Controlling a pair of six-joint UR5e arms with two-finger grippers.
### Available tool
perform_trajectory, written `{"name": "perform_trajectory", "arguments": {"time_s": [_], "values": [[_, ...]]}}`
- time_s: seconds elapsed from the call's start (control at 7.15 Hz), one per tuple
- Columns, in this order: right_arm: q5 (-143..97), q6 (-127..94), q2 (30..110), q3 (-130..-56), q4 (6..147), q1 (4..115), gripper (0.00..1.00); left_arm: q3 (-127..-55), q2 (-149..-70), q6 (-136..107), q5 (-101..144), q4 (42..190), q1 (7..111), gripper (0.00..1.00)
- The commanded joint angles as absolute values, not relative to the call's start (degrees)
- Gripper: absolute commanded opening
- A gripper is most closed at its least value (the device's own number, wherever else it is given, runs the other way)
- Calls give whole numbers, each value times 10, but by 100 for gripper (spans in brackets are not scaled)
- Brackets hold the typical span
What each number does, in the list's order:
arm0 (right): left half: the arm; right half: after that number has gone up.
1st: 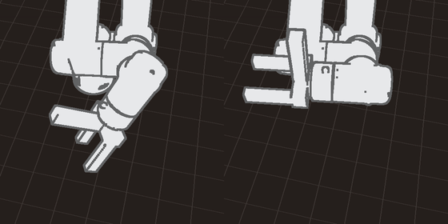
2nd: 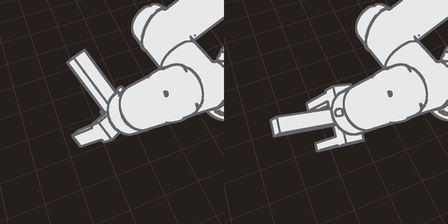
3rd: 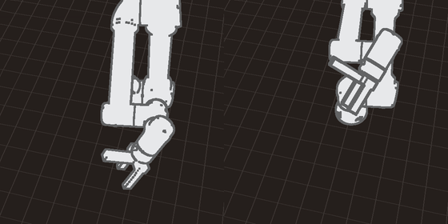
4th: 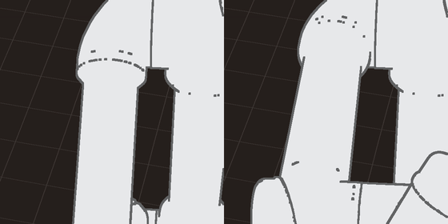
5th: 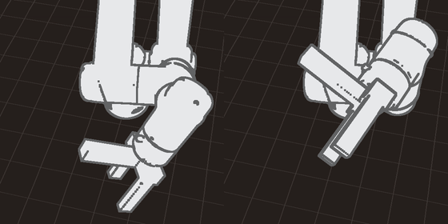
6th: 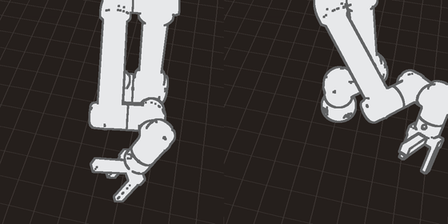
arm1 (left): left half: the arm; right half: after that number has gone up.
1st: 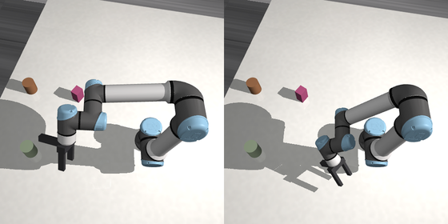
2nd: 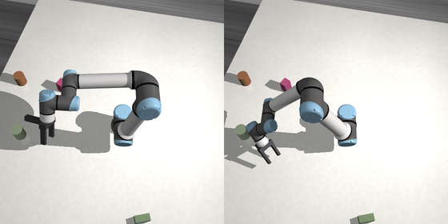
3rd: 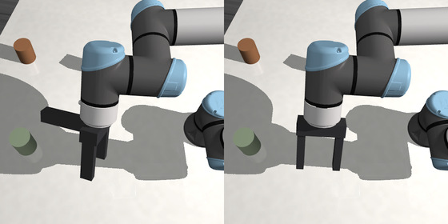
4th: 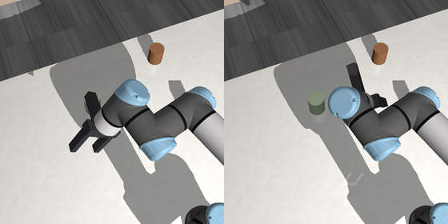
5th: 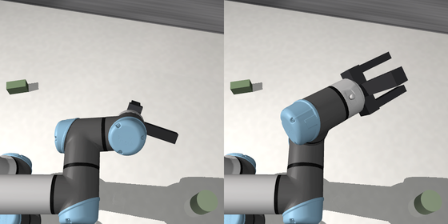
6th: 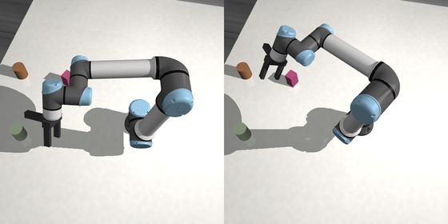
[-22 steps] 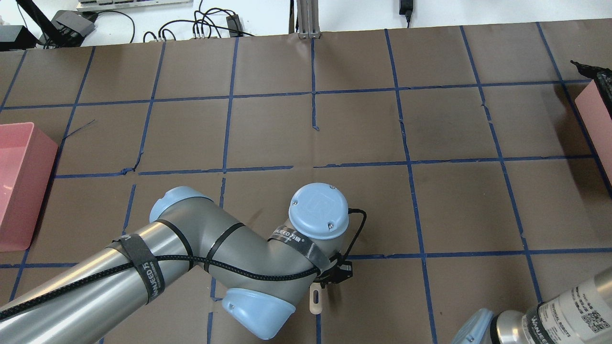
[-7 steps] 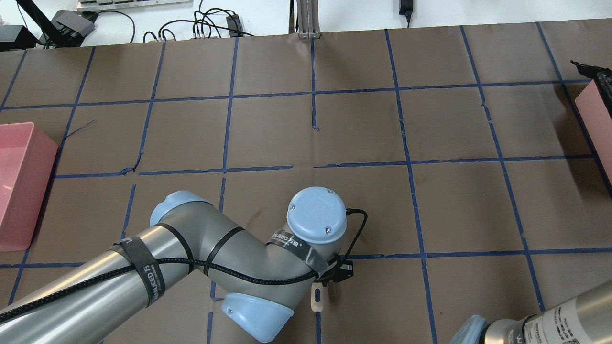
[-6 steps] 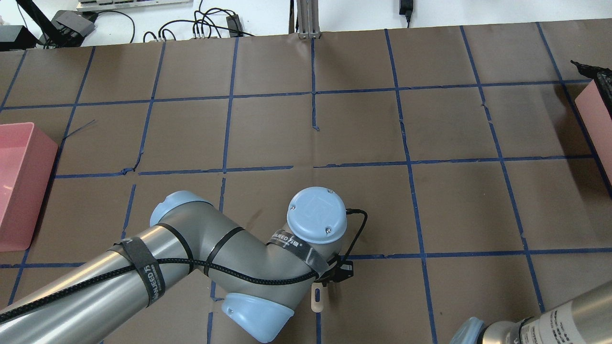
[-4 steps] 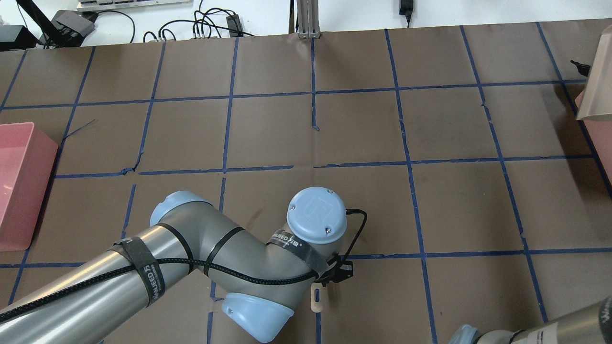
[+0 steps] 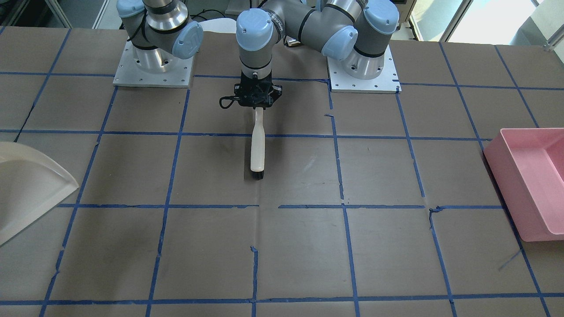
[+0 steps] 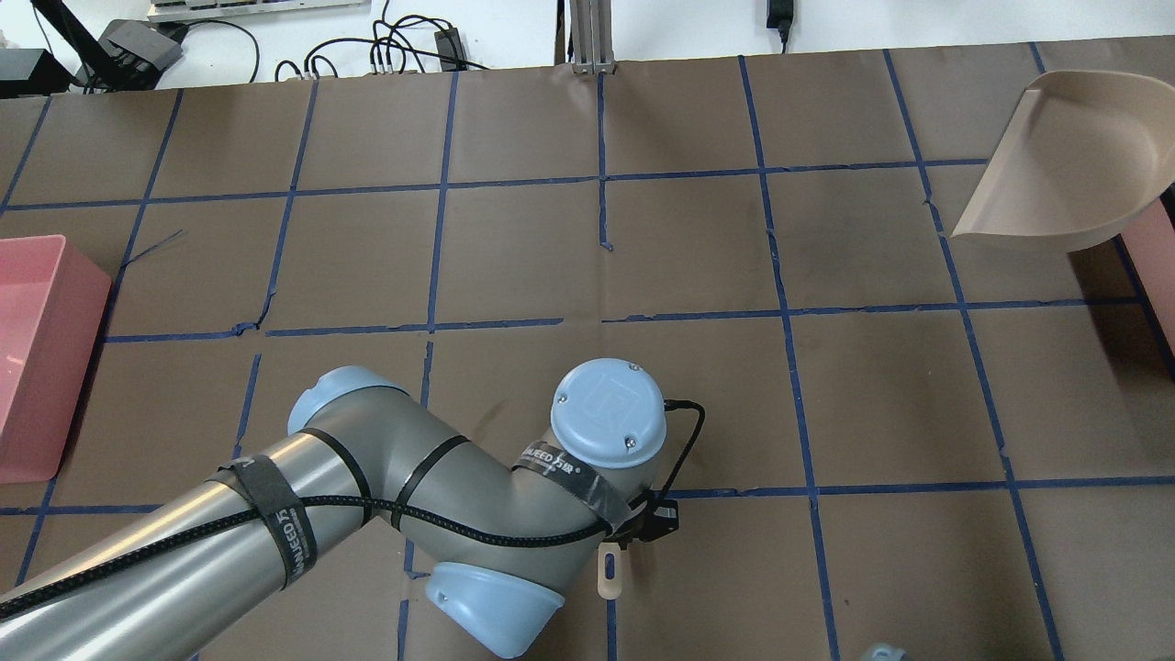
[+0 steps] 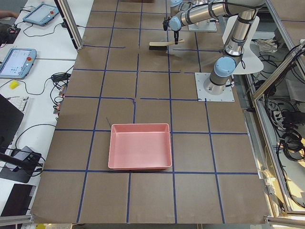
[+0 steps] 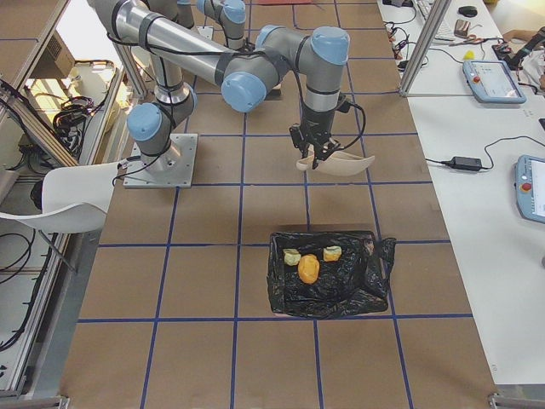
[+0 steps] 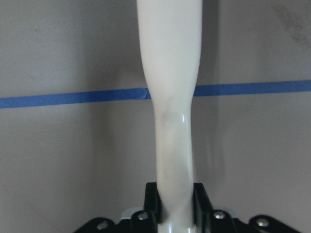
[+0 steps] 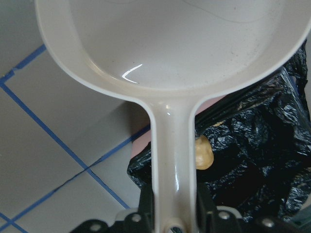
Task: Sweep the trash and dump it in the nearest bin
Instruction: 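Bring the empty dustpan back over the table with the right gripper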
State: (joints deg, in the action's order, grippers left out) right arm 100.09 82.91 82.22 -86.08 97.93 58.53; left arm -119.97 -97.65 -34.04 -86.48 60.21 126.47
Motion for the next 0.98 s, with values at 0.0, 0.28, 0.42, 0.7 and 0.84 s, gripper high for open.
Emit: {"name": "perform_trajectory", "arguments": {"time_s": [0.0, 0.28, 0.42, 0.7, 0.84], "values": [[971, 697, 824, -892, 976, 638, 0, -1200, -976, -339, -865, 603, 1265, 28], [935, 567, 815, -892, 975, 696, 0, -1199, -976, -335, -865, 602, 1264, 92], [932, 492, 800, -888, 975, 731, 0, -1196, -976, -336, -865, 601, 1264, 100], [918, 368, 781, -882, 990, 799, 0, -1185, -972, -331, -863, 600, 1259, 100], [905, 314, 763, -880, 1023, 829, 0, -1171, -963, -331, -865, 605, 1259, 100]]}}
